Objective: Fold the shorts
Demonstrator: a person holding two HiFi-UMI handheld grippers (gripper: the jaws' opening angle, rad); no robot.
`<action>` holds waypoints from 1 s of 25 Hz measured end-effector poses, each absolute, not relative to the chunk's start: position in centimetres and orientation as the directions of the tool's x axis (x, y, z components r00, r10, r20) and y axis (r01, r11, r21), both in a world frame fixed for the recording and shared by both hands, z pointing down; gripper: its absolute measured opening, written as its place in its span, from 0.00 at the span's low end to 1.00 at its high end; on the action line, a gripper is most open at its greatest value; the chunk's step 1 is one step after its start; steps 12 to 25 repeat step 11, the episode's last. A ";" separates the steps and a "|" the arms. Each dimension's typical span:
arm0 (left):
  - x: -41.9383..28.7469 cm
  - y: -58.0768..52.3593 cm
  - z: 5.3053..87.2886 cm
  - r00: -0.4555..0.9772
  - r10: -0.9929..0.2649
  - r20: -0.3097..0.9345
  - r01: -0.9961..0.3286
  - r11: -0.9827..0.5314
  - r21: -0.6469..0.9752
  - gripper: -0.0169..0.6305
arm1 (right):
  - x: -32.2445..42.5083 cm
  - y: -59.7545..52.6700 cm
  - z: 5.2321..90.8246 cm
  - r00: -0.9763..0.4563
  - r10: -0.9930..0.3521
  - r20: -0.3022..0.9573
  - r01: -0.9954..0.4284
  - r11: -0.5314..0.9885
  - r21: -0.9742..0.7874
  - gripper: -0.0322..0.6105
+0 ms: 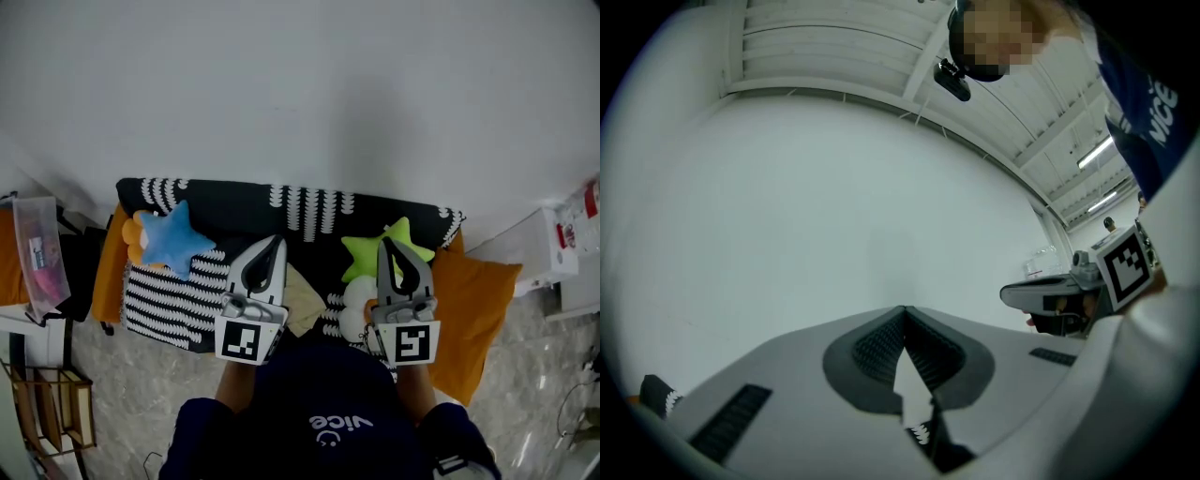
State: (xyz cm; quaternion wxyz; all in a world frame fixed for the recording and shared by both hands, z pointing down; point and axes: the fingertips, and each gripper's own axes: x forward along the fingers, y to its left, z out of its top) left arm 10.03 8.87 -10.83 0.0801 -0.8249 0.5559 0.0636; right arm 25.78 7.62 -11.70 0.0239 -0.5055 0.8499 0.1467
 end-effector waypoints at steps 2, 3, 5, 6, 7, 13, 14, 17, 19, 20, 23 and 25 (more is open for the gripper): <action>10.0 8.8 -10.8 0.370 -0.908 -0.195 -0.929 -0.366 -0.062 0.03 | 25.8 7.5 -11.5 -0.490 -0.851 -0.190 -0.866 0.449 0.223 0.06; 10.0 8.8 -10.8 0.368 -0.909 -0.195 -0.930 -0.363 -0.065 0.03 | 25.8 7.5 -11.5 -0.492 -0.849 -0.193 -0.864 0.450 0.224 0.06; 10.0 8.8 -10.9 0.364 -0.911 -0.196 -0.931 -0.355 -0.082 0.03 | 25.7 7.2 -11.3 -0.498 -0.847 -0.188 -0.860 0.455 0.229 0.06; 10.1 8.8 -11.0 0.364 -0.911 -0.196 -0.931 -0.353 -0.092 0.03 | 25.7 7.1 -11.1 -0.501 -0.846 -0.183 -0.858 0.458 0.232 0.06; 10.1 8.8 -11.1 0.366 -0.910 -0.195 -0.930 -0.353 -0.102 0.03 | 25.7 7.0 -11.0 -0.502 -0.845 -0.181 -0.857 0.459 0.233 0.06; 10.5 8.7 -11.5 0.371 -0.909 -0.192 -0.927 -0.350 -0.132 0.03 | 25.8 6.6 -10.9 -0.506 -0.844 -0.178 -0.854 0.461 0.241 0.06; 10.5 8.7 -11.5 0.371 -0.909 -0.192 -0.927 -0.350 -0.132 0.03 | 25.8 6.6 -10.9 -0.506 -0.844 -0.178 -0.854 0.461 0.241 0.06; 10.5 8.7 -11.5 0.371 -0.909 -0.192 -0.927 -0.350 -0.132 0.03 | 25.8 6.6 -10.9 -0.506 -0.844 -0.178 -0.854 0.461 0.241 0.06; 10.5 8.7 -11.5 0.371 -0.909 -0.192 -0.927 -0.350 -0.132 0.03 | 25.8 6.6 -10.9 -0.506 -0.844 -0.178 -0.854 0.461 0.241 0.06; 10.5 8.7 -11.5 0.371 -0.909 -0.192 -0.927 -0.350 -0.132 0.03 | 25.8 6.6 -10.9 -0.506 -0.844 -0.178 -0.854 0.461 0.241 0.06; 10.5 8.7 -11.5 0.371 -0.909 -0.192 -0.927 -0.350 -0.132 0.03 | 25.8 6.6 -10.9 -0.506 -0.844 -0.178 -0.854 0.461 0.241 0.06; 10.5 8.7 -11.5 0.371 -0.909 -0.192 -0.927 -0.350 -0.132 0.03 | 25.8 6.6 -10.9 -0.506 -0.844 -0.178 -0.854 0.461 0.241 0.06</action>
